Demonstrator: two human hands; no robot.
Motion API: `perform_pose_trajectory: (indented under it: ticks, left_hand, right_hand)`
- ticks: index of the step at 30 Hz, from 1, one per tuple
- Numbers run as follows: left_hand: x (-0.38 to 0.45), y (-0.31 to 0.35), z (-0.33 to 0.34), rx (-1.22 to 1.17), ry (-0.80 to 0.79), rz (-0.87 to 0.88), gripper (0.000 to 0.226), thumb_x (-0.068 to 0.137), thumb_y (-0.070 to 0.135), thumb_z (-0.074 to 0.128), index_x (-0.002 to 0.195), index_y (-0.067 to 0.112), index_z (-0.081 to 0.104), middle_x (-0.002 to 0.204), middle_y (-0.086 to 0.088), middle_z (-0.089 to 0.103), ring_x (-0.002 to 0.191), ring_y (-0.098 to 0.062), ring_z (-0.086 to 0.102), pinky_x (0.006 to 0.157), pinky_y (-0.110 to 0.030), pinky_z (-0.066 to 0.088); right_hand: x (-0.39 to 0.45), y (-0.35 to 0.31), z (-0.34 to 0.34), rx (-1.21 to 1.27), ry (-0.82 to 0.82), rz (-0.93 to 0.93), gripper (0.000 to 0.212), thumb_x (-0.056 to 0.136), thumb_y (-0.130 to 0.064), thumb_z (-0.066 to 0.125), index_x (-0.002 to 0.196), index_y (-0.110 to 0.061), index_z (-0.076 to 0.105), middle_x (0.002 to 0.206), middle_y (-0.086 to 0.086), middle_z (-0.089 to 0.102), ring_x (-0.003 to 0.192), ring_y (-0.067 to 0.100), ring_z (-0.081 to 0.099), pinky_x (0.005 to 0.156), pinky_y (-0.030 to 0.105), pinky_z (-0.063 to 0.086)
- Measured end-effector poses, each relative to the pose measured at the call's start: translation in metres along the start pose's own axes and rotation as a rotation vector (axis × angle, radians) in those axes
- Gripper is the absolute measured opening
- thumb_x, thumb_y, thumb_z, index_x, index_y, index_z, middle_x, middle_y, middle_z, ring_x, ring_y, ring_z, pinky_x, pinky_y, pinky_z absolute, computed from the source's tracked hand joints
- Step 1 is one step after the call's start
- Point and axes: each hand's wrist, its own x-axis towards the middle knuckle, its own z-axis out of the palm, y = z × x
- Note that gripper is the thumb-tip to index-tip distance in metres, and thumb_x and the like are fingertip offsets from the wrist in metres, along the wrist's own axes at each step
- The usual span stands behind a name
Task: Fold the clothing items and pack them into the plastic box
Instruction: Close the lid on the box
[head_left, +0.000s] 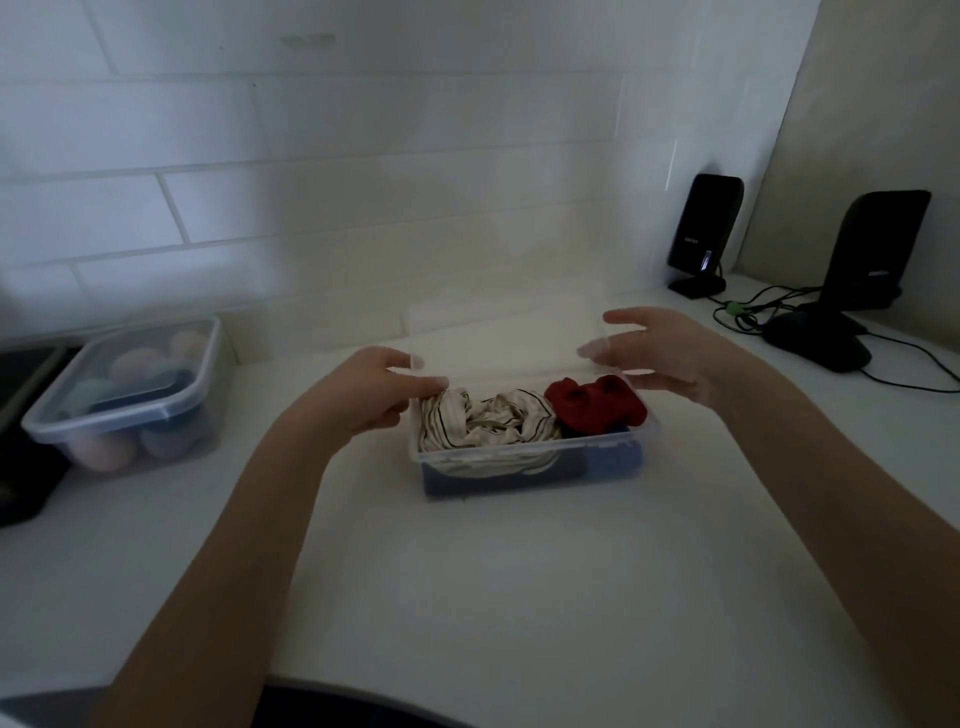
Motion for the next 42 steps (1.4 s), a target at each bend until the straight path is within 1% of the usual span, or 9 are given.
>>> perform_pose_trajectory:
  ticks: [5,10,16,22,28,32,35,39,42]
  left_hand:
    - [0.005,-0.007,-0.002,-0.333,-0.005,0.187,0.026,0.086,-0.004,0.055,0.091,0.017,0.070,0.064,-0.005,0.048,0.053,-0.011,0.046,0.050,-0.018,0.045]
    - [0.005,-0.009,-0.008,-0.534,0.143,-0.055,0.024,0.081,-0.001,0.045,0.077,0.007,0.068,0.099,-0.016,0.054,0.078,-0.024,0.057,0.054,-0.023,0.054]
    - [-0.007,-0.007,-0.001,-0.414,-0.181,-0.047,0.044,0.082,0.044,0.052,0.100,0.007,0.067,0.099,-0.015,0.066,0.089,-0.028,0.061,0.080,-0.036,0.049]
    - [-0.012,-0.011,0.007,-0.225,-0.331,0.094,0.075,0.062,0.014,0.079,0.129,0.015,0.045,0.114,-0.007,0.062,0.098,-0.020,0.066,0.077,-0.025,0.058]
    - [-0.020,-0.008,0.010,-0.274,-0.269,0.141,0.073,0.063,0.012,0.077,0.128,0.029,0.051,0.116,-0.011,0.065,0.100,-0.024,0.068,0.079,-0.032,0.058]
    - [-0.033,-0.006,0.014,0.020,-0.184,0.309,0.036,0.076,0.026,0.074,0.109,0.036,0.066,0.121,0.010,0.059,0.116,-0.013,0.056,0.089,-0.011,0.044]
    - [-0.039,-0.010,0.020,0.206,-0.088,0.343,0.044,0.071,0.043,0.070,0.114,0.046,0.058,0.140,0.008,0.038,0.135,-0.012,0.032,0.108,-0.022,0.024]
    - [-0.046,-0.013,0.023,0.240,-0.076,0.337,0.064,0.057,0.048,0.080,0.114,0.051,0.052,0.146,0.003,0.029,0.139,-0.012,0.025,0.106,-0.022,0.018]
    - [-0.048,-0.011,0.024,0.250,-0.082,0.364,0.060,0.062,0.043,0.081,0.115,0.050,0.053,0.140,0.004,0.033,0.137,-0.011,0.028,0.105,-0.019,0.018]
  right_hand:
    - [0.002,0.002,-0.005,0.095,-0.015,-0.127,0.028,0.079,0.007,0.065,0.086,-0.020,0.067,0.095,-0.007,0.072,0.092,0.009,0.063,0.086,0.028,0.048]
    - [-0.004,0.000,-0.018,0.060,-0.195,-0.024,0.027,0.086,0.007,0.056,0.095,-0.016,0.068,0.107,-0.004,0.069,0.093,0.012,0.067,0.066,0.029,0.059]
    - [-0.010,-0.010,-0.028,-0.180,-0.266,0.099,0.040,0.093,0.005,0.043,0.101,-0.017,0.075,0.117,-0.003,0.064,0.100,0.024,0.066,0.075,0.046,0.060]
    - [-0.022,-0.019,-0.023,-0.417,-0.310,0.120,0.043,0.095,-0.003,0.044,0.104,-0.033,0.073,0.127,-0.005,0.050,0.104,0.025,0.064,0.080,0.053,0.057]
    - [-0.037,-0.002,0.000,-0.439,-0.001,-0.132,0.050,0.087,-0.002,0.041,0.087,-0.039,0.074,0.095,-0.004,0.068,0.076,0.015,0.058,0.075,0.037,0.057]
    - [-0.050,0.022,0.009,-0.150,-0.007,-0.195,0.031,0.092,-0.018,0.047,0.106,-0.029,0.072,0.112,-0.005,0.069,0.103,0.028,0.061,0.098,0.044,0.045]
    - [-0.055,0.031,0.017,-0.035,-0.029,-0.201,0.024,0.089,-0.036,0.054,0.103,-0.029,0.072,0.110,0.001,0.070,0.099,0.011,0.063,0.100,0.032,0.043]
    - [-0.056,0.047,0.025,-0.201,-0.012,-0.434,0.024,0.095,-0.030,0.047,0.116,-0.027,0.060,0.118,-0.018,0.059,0.099,-0.021,0.053,0.085,0.000,0.038]
    - [-0.054,0.049,0.025,-0.203,-0.046,-0.451,0.022,0.096,-0.030,0.044,0.112,-0.027,0.059,0.115,-0.024,0.058,0.098,-0.022,0.052,0.084,0.002,0.037]
